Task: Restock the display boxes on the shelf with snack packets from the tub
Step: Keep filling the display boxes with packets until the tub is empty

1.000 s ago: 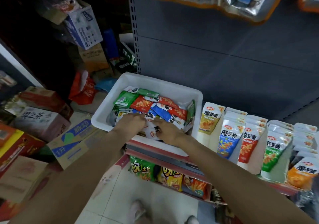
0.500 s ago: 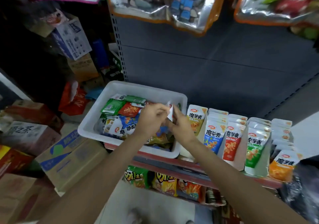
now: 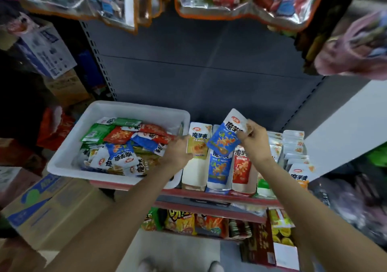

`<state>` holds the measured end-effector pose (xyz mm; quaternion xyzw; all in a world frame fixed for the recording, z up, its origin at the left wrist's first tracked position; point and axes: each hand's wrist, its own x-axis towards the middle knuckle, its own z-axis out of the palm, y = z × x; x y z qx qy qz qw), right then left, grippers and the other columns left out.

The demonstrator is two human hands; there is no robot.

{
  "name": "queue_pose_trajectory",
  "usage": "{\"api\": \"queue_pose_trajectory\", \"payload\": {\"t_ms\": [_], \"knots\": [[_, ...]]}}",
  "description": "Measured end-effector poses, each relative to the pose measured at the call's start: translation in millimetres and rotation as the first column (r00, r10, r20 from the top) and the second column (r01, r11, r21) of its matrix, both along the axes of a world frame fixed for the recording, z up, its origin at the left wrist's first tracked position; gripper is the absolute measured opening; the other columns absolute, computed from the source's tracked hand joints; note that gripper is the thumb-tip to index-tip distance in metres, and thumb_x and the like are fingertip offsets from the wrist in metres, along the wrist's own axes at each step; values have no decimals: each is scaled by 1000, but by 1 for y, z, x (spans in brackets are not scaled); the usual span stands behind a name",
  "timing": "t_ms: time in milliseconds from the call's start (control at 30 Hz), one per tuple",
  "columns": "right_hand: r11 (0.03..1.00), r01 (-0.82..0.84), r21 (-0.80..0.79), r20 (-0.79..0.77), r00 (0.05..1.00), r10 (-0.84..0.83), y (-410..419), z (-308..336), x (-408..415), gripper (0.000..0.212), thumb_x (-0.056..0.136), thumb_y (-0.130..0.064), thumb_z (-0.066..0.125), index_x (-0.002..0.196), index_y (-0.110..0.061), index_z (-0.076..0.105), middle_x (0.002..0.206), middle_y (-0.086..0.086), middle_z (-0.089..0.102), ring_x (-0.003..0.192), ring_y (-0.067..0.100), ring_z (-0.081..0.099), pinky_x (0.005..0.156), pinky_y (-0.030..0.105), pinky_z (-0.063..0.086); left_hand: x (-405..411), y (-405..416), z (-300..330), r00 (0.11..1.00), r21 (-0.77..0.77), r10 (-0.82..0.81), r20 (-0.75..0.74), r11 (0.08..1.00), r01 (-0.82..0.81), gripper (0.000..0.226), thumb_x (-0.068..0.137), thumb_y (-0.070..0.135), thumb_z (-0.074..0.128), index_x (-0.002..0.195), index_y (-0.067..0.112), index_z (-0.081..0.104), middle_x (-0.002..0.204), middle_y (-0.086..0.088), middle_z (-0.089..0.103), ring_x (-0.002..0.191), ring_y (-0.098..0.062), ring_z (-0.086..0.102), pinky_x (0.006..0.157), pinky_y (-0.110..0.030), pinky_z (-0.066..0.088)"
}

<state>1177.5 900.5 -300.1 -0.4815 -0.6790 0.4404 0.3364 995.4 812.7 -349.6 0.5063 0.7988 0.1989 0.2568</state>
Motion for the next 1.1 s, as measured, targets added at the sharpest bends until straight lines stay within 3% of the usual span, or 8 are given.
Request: {"api": "queue_pose_trajectory", "payload": {"t_ms": [167, 333, 400, 533, 700, 967, 1100], "knots": [[1000, -29, -2, 52, 998, 29, 1, -3, 8, 13, 89, 1, 51, 89, -11, 54, 77, -2, 60, 69, 15, 56, 55, 26, 45, 10, -2, -9, 986, 55, 25, -165, 998, -16, 75, 84, -9, 57, 148, 13, 25, 147, -11, 38, 133, -27, 36, 110, -32, 33], [995, -60, 79, 155, 987, 47, 1, -1, 11, 5, 89, -2, 51, 91, -3, 56, 79, 7, 63, 61, 13, 54, 59, 32, 47, 11, -5, -10, 987, 110, 71, -142, 992, -55, 77, 83, -10, 60, 147, 15, 27, 146, -7, 40, 136, -25, 34, 113, -33, 30], [990, -119, 82, 251, 963, 95, -1, -9, 9, 11, 88, -3, 53, 97, -6, 59, 88, 8, 63, 72, 18, 59, 66, 31, 48, 12, -5, -11, 987, 115, 87, -136, 991, -71, 77, 83, -11, 59, 147, 16, 27, 146, -7, 41, 136, -26, 33, 113, -34, 30], [953, -273, 128, 511, 842, 172, 3, -32, 2, 35, 86, 0, 54, 119, -8, 61, 114, 12, 59, 103, 27, 56, 80, 23, 38, 13, -5, -10, 989, 117, 101, -105, 989, -89, 77, 83, -9, 60, 147, 16, 27, 147, -7, 39, 136, -26, 32, 113, -37, 31], [896, -415, 160, 703, 685, 192, 3, -46, -3, 38, 88, 1, 48, 120, -16, 59, 116, 7, 55, 105, 26, 56, 83, 35, 49, 11, -6, -7, 995, 123, 80, -62, 990, -72, 78, 82, -7, 63, 147, 15, 27, 146, -8, 39, 136, -26, 33, 113, -38, 30], [897, -393, 202, 697, 701, 150, -5, -48, -11, 32, 89, -7, 55, 120, -15, 59, 118, 7, 54, 110, 26, 53, 93, 38, 46, 10, -10, -5, 997, 104, 56, -43, 993, -51, 76, 85, -1, 63, 148, 17, 25, 149, -4, 36, 139, -24, 28, 115, -37, 26], [842, -443, 309, 621, 764, 175, -23, -40, -31, 27, 89, -7, 56, 114, -12, 64, 115, 6, 55, 110, 24, 49, 93, 35, 46, -5, -22, -6, 998, 182, 38, 58, 982, -48, 59, 89, 4, 59, 143, 14, 37, 144, -6, 44, 133, -23, 39, 111, -37, 33]]}}
